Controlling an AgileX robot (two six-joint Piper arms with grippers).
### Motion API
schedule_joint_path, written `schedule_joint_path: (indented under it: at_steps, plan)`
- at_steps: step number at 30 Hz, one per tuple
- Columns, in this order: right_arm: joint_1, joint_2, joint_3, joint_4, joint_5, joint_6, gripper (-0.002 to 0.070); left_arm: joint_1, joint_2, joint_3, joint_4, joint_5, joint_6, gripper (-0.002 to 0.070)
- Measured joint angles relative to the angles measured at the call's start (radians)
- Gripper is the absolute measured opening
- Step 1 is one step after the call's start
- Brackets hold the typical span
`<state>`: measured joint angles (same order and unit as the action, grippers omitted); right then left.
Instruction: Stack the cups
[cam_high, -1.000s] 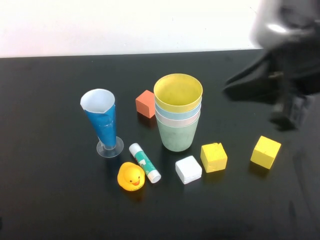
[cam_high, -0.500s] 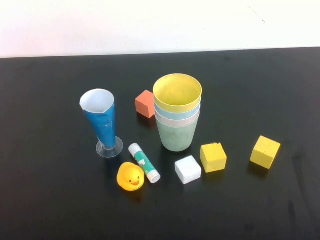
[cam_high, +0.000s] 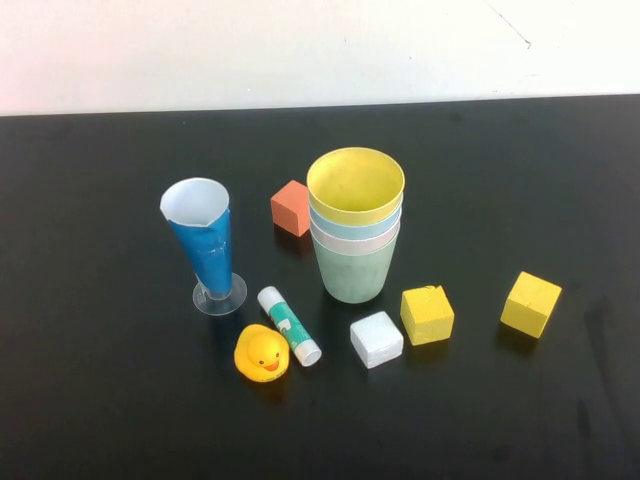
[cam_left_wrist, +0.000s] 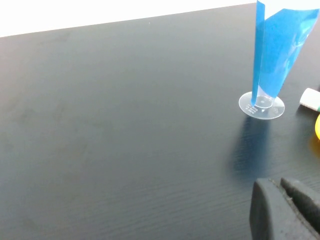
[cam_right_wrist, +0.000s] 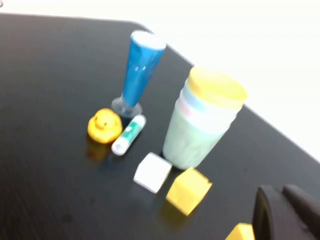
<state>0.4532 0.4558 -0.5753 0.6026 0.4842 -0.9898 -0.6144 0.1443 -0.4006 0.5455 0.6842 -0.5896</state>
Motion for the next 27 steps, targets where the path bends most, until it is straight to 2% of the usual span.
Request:
schedule_joint_path:
  at_steps: [6,15,17,19,23,27]
  plan:
    - [0.000,0.000,0.061,-0.069,0.003,0.036,0.0020,0.000,0.000,0.000,0.000,0.000,-0.002,-0.0001]
    - [0.000,-0.013,0.208,-0.111,-0.190,0.173,0.0020,0.000,0.000,0.000,0.000,0.000,-0.002,-0.0001]
    - [0.000,-0.041,0.248,-0.168,-0.216,0.251,0.0020,0.000,0.000,0.000,0.000,0.000,-0.002,-0.0001]
    - [-0.009,-0.099,0.295,-0.280,-0.220,0.409,0.0020,0.000,0.000,0.000,0.000,0.000,-0.002,-0.0001]
    - [-0.122,-0.230,0.377,-0.524,-0.179,0.693,0.0019,0.000,0.000,0.000,0.000,0.000,-0.002,-0.0001]
    - [-0.299,-0.356,0.440,-0.636,-0.140,0.808,0.0019,0.000,0.000,0.000,0.000,0.000,-0.002,-0.0001]
